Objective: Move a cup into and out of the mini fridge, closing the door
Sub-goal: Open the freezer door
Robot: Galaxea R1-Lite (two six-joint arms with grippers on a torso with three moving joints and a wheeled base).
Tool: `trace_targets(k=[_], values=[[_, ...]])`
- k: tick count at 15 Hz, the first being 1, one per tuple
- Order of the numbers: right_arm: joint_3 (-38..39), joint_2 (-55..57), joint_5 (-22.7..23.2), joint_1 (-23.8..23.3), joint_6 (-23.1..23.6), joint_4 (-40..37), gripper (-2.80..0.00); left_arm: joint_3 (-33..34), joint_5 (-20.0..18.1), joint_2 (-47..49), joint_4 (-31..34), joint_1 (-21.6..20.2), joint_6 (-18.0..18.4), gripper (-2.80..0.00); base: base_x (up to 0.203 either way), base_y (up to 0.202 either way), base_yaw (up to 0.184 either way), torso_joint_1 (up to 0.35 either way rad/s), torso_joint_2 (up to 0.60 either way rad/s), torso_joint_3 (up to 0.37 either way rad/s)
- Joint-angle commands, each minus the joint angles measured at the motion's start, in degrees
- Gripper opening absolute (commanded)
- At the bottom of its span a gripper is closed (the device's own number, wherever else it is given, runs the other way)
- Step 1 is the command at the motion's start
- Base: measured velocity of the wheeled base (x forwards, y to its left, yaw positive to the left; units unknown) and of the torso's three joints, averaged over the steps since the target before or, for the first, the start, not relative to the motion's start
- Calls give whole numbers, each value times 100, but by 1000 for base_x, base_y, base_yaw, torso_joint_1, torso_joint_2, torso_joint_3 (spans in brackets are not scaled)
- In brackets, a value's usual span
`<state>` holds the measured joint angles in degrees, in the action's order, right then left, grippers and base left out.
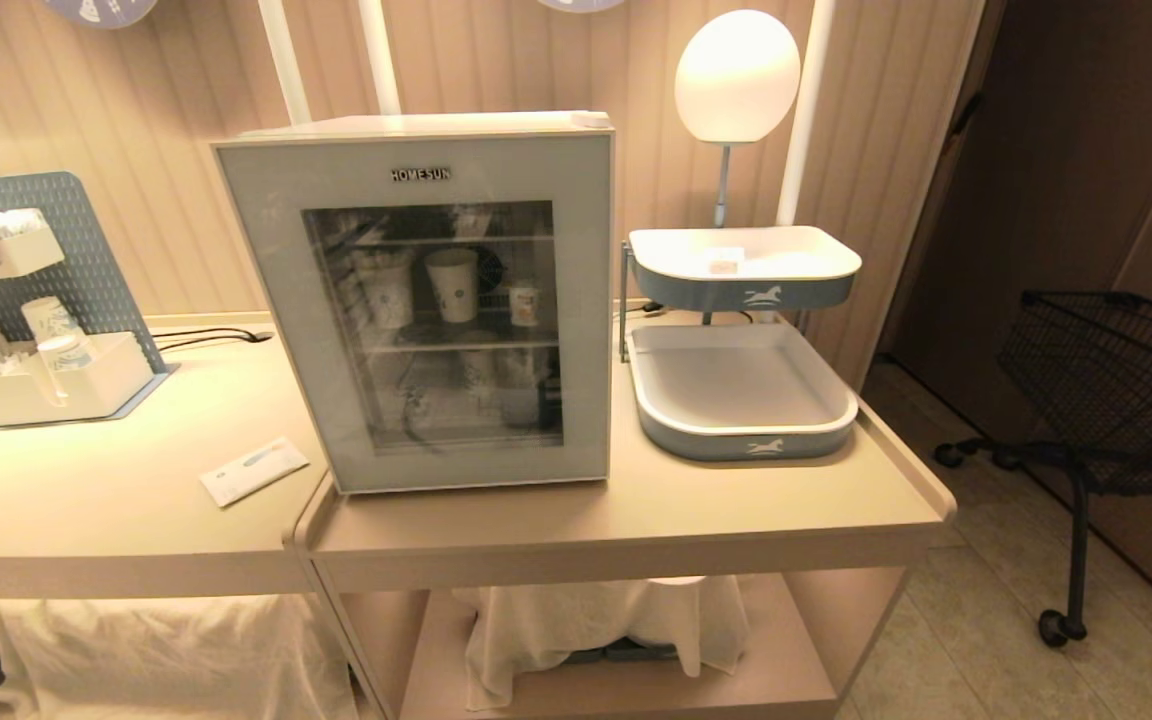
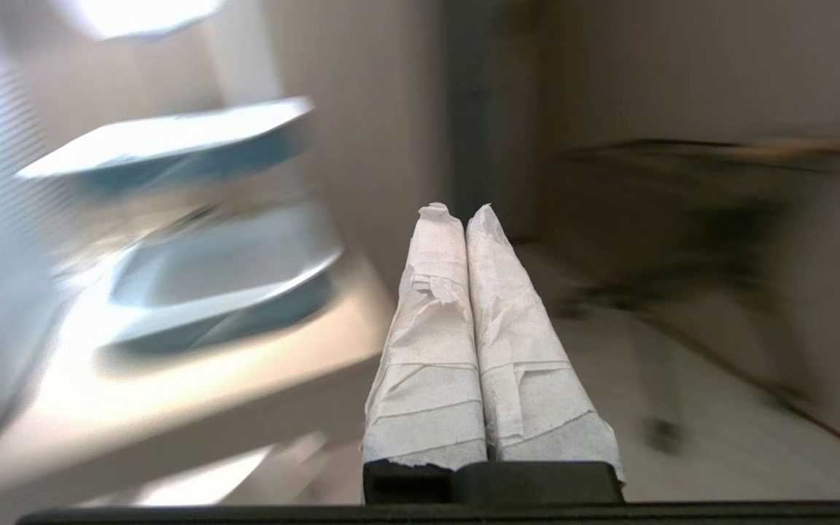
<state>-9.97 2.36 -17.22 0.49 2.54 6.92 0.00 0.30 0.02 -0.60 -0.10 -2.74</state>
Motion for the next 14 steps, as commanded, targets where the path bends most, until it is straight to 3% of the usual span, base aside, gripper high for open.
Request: trace_targets(k=[1,4,6,14], values=[[939,-241,1356,-15,96,160,-280,0,5,6,-2,-2,2,-280,0,0,0,0,0,0],[974,-236,1692,-20,179,-1223,-280,0,5,6,-2,1,2,-280,0,0,0,0,0,0],[997,-236,1780,-22,179,-807,-280,0,5,6,-2,1,2,-280,0,0,0,0,0,0],[1006,-236,1775,-22,-25,-798,-280,0,5,6,-2,-7,10,-280,0,0,0,0,0,0]])
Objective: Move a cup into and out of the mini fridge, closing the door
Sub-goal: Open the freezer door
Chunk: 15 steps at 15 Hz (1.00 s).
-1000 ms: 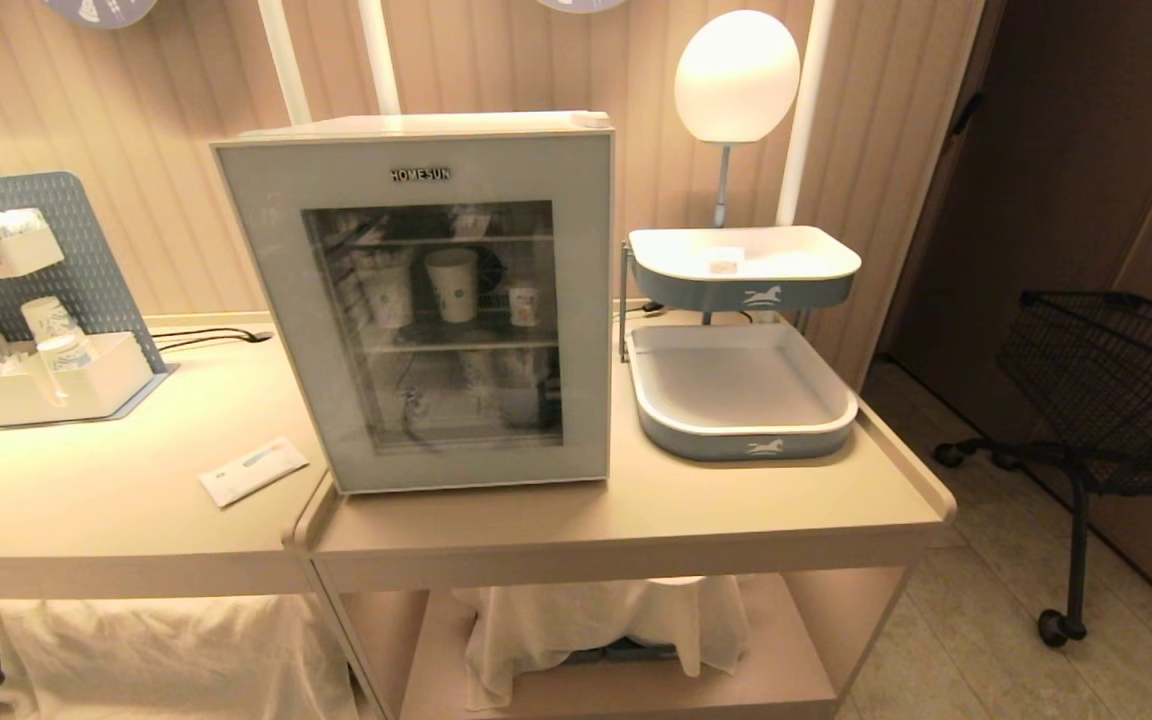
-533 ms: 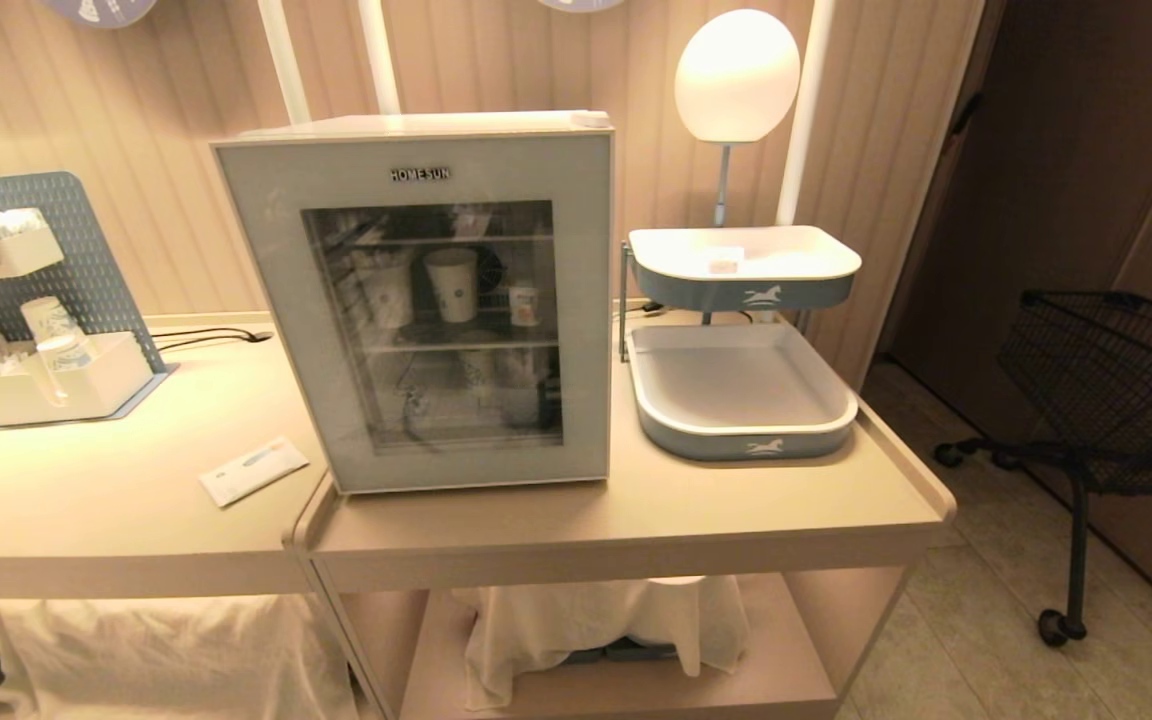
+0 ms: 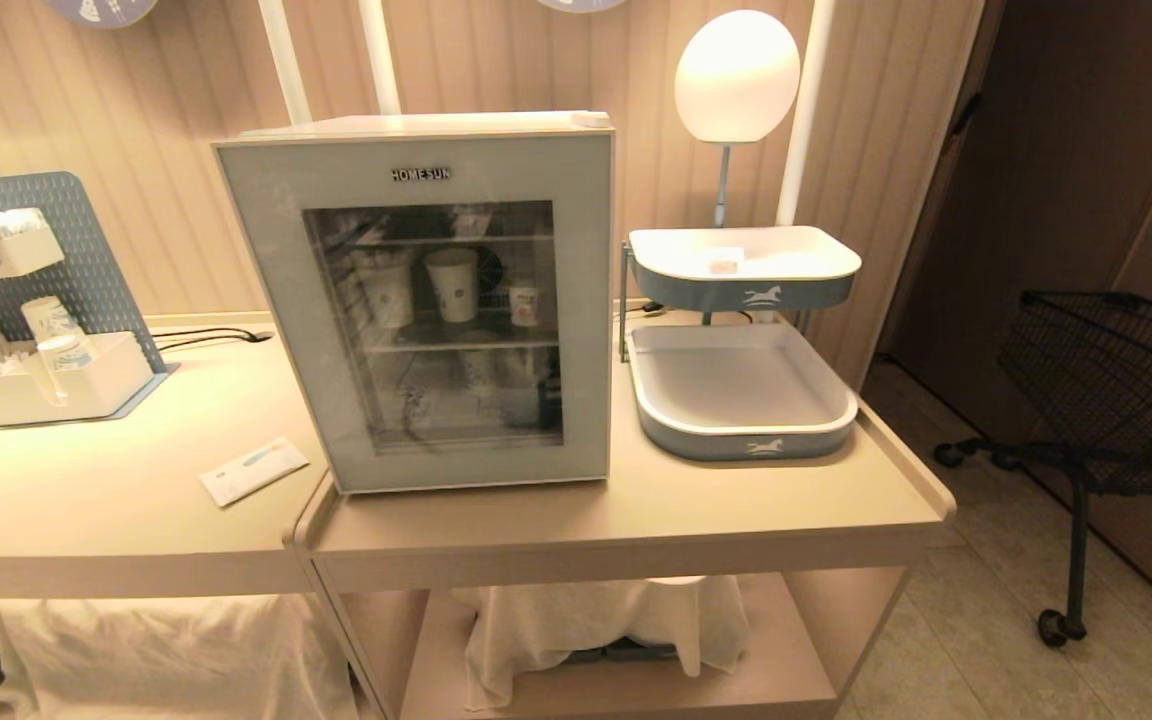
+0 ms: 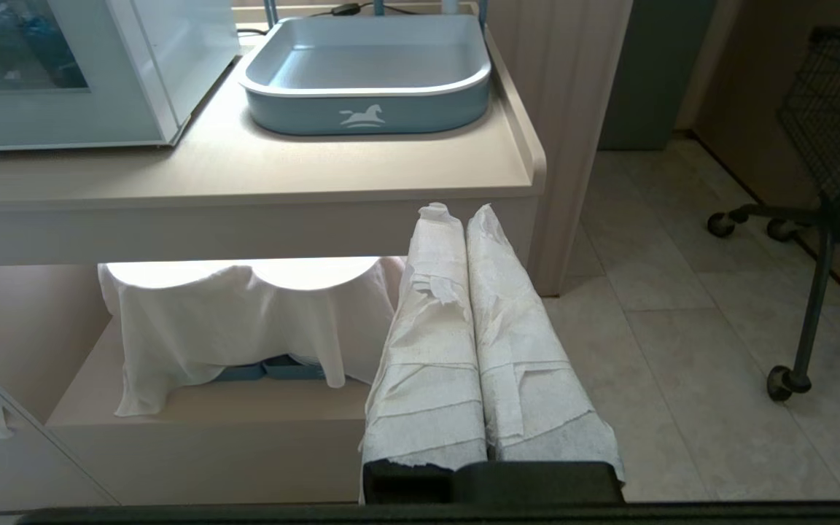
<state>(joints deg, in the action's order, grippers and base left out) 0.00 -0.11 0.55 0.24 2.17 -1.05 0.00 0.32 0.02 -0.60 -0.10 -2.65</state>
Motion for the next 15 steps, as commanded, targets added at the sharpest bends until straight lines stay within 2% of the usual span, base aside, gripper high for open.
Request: trace_targets(k=[1,4,15], values=[[9,11,-2,2,3,-1,-280,0,3,6,-2,1,-7,-280,0,0,0,0,0,0],[9,11,5,2,3,-1,-280,0,-4,6,-2,-8,-7,-280,0,61,-2,3,3,2],[9,11,-2,2,3,-1,-280,0,-6,6,-2,1,1,-280,0,182,-1,2,2,2]])
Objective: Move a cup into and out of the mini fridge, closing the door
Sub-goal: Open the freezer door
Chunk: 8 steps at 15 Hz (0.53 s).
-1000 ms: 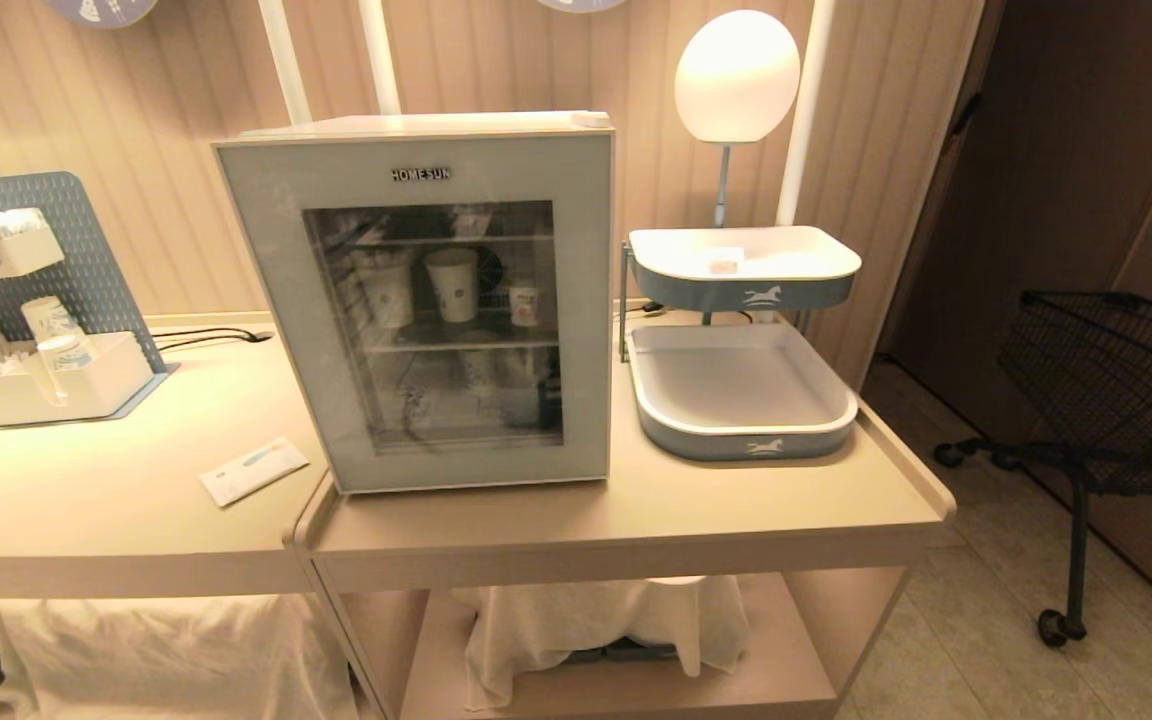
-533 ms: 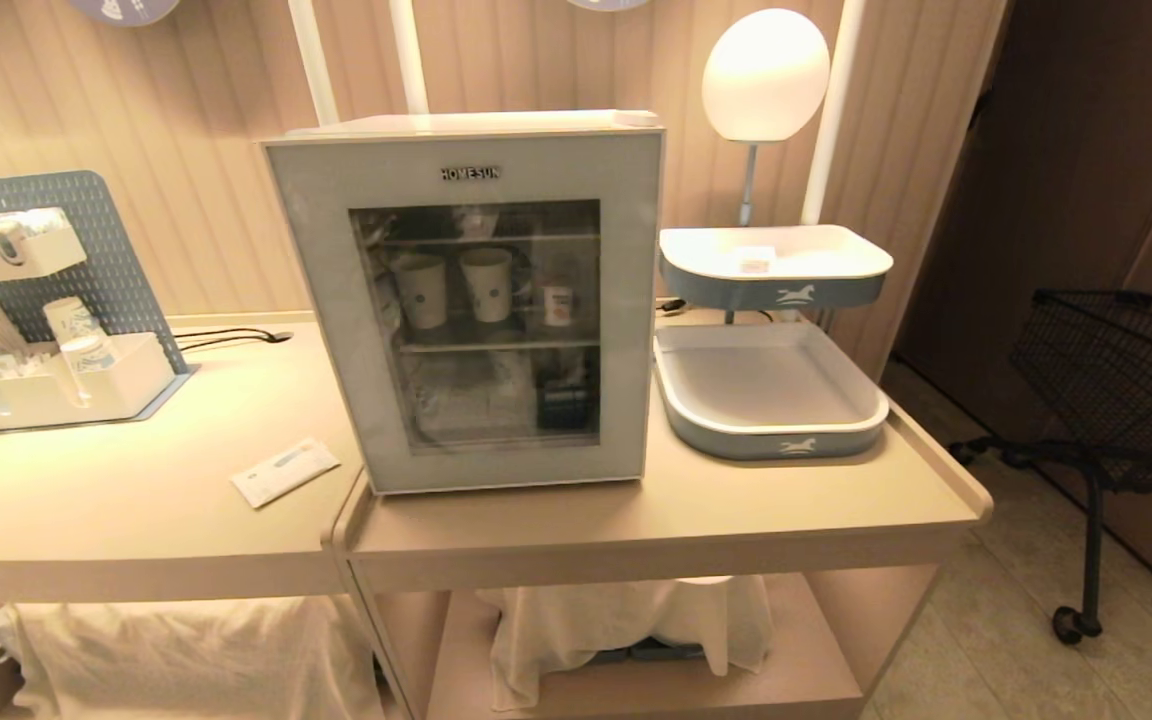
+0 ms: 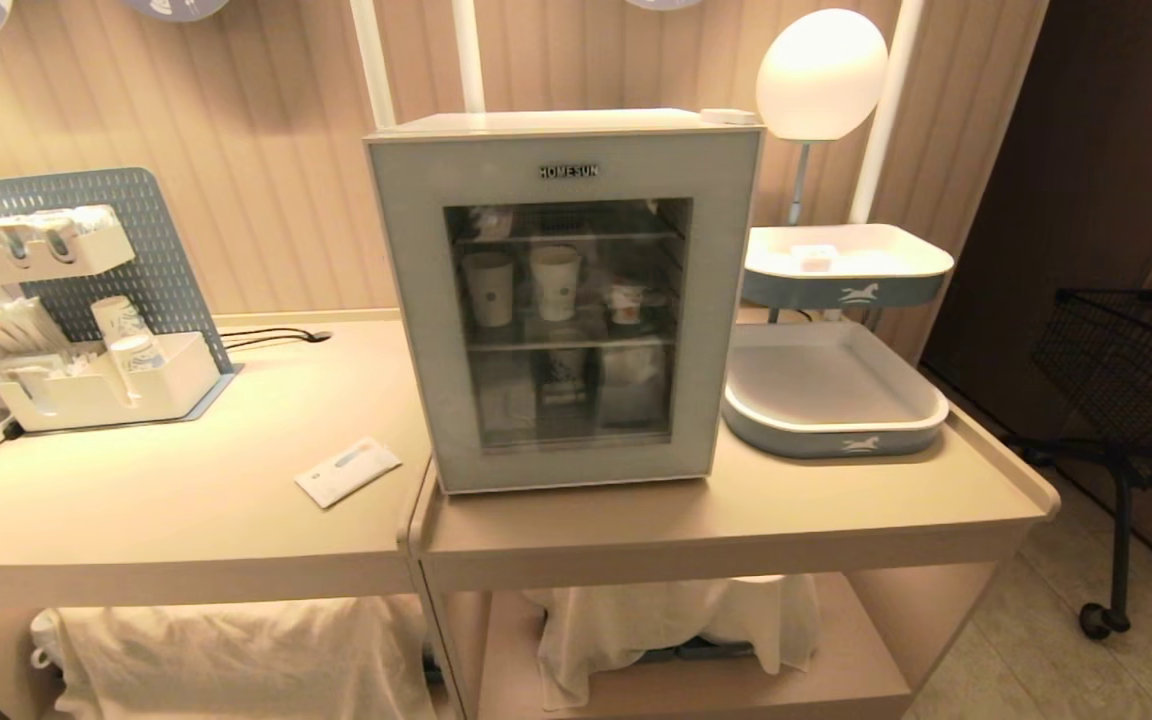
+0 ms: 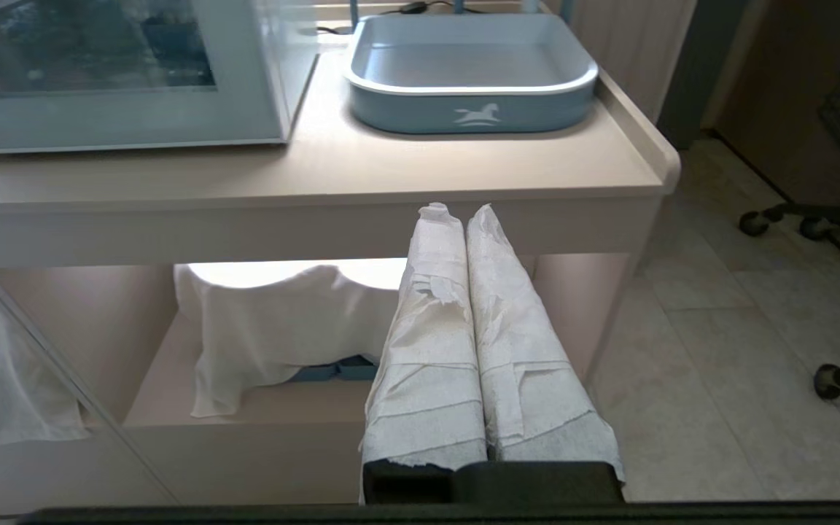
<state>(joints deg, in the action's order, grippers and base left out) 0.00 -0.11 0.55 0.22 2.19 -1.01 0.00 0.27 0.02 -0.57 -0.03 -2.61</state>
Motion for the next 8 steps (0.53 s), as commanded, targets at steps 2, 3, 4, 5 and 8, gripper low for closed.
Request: trace_targets(k=[2,3,4,5,8], values=[[9,11,0,4,9,-4,-280,0,0,6,-4,-6,-3,-280,0,37,-1,2,5,1],[9,11,-2,4,0,-4,-280,0,1,6,-4,-13,-3,-280,0,0,0,0,0,0],[9,11,7,4,0,-4,-280,0,0,6,-4,-6,-3,-280,73,7,2,2,7,2],[9,11,7,4,0,-4,-280,0,0,6,-4,-6,-3,-280,123,3,5,2,0,0],[9,11,-2,4,0,-4,-280,0,0,6,-4,-6,6,-280,181,0,-1,2,2,-3]])
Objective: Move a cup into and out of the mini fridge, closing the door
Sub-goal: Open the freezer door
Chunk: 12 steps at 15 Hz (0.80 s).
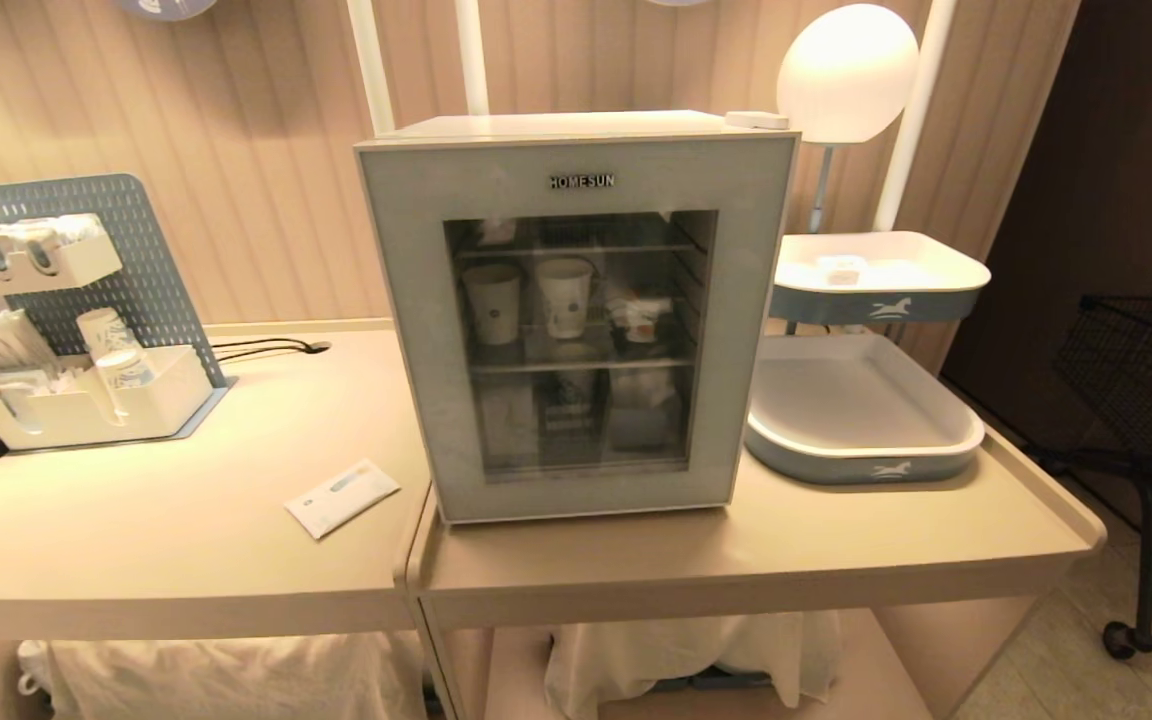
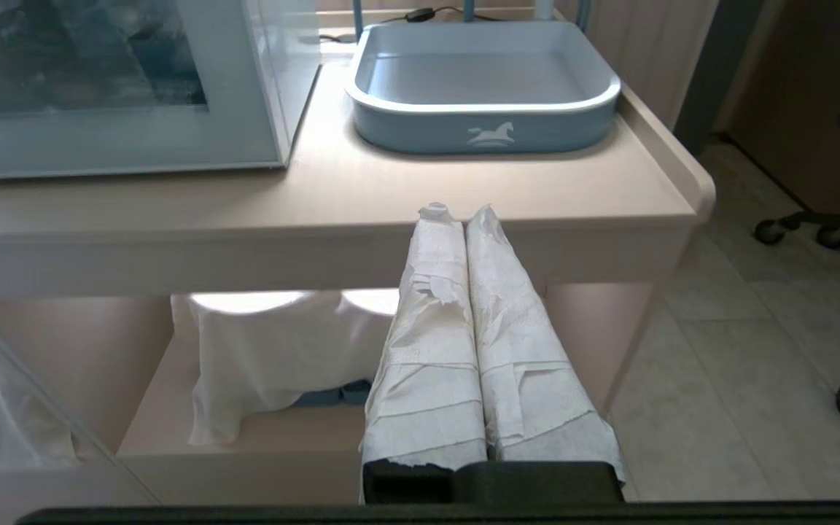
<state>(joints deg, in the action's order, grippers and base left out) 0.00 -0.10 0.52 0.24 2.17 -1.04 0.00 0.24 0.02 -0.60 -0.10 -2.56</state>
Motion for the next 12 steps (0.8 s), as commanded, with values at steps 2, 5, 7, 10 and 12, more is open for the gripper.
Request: trace_targets(k=[2,5,7,10,12], values=[[9,10,9,2,12,-2,-280,0,2,6,-2,1,-7,-280,193,0,4,2,1,1],[9,10,0,2,12,7,-280,0,2,6,-2,1,-7,-280,194,0,0,2,2,3],[5,10,-8,2,16,-11,-280,0,2,6,-2,1,8,-280,131,0,-4,14,5,1],[-9,10,-8,2,12,-37,-280,-328,115,32,-65,1,76,-280,0,0,0,0,0,0],[-9,10,-8,2,20,-37,-280,-1501,330,250,457,1,-17,-280,0,0,0,0,0,0]])
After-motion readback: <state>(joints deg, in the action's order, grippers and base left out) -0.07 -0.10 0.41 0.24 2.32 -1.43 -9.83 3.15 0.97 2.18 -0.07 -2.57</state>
